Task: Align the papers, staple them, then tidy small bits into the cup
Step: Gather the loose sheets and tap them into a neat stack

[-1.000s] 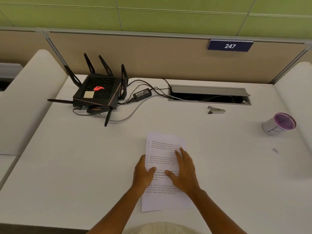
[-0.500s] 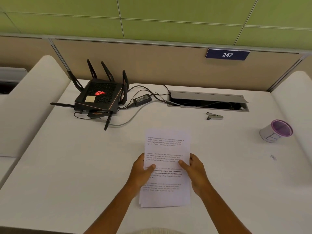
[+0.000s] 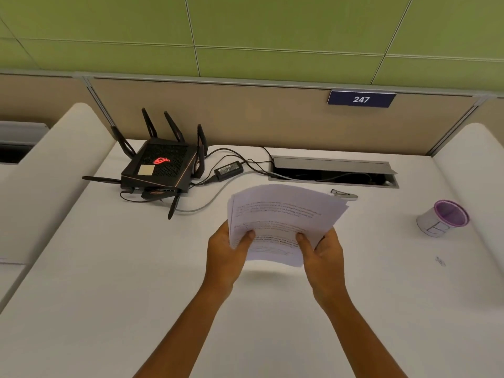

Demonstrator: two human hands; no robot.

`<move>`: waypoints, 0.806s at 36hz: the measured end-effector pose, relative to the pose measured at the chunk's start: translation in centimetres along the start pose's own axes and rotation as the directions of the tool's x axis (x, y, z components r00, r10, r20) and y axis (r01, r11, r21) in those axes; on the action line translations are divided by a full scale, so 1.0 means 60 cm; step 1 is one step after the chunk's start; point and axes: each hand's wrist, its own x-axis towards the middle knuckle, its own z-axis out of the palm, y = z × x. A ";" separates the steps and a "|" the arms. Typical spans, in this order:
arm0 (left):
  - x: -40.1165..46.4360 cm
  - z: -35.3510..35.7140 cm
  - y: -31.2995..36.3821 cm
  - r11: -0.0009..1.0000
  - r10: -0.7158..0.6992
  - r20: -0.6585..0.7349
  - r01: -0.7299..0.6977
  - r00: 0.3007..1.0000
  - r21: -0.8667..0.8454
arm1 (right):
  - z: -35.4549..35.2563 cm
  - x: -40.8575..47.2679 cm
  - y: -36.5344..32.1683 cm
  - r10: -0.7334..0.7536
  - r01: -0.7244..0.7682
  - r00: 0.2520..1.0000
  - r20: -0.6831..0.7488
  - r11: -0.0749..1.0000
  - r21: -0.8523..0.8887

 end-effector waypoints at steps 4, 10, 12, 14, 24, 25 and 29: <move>-0.014 0.004 -0.037 1.000 -0.015 -0.011 0.015 1.000 -0.022 | 0.006 -0.013 0.027 -0.003 0.003 1.000 0.001 1.000 -0.027; -0.028 0.007 -0.068 1.000 -0.016 -0.038 0.015 0.999 -0.020 | 0.020 -0.019 0.058 0.093 -0.094 0.995 -0.019 0.994 -0.048; -0.026 0.007 -0.065 0.999 -0.001 -0.034 0.000 0.999 -0.037 | 0.021 -0.017 0.056 0.091 -0.092 0.996 -0.014 0.994 -0.062; -0.022 0.008 -0.058 0.999 0.028 -0.036 -0.030 0.999 -0.044 | 0.020 -0.015 0.052 0.079 -0.079 0.997 -0.009 0.995 -0.067; -0.018 0.008 -0.061 0.998 -0.049 -0.039 0.048 0.998 -0.034 | 0.013 -0.021 0.070 0.123 -0.122 0.992 0.003 0.989 -0.078; -0.016 0.006 -0.059 0.999 -0.050 -0.033 0.050 0.998 -0.023 | 0.008 -0.018 0.064 0.109 -0.109 0.994 0.001 0.990 -0.085; -0.006 -0.004 -0.045 0.998 -0.043 0.041 0.041 0.998 0.048 | -0.014 0.006 0.028 -0.072 0.067 0.997 -0.030 0.985 -0.159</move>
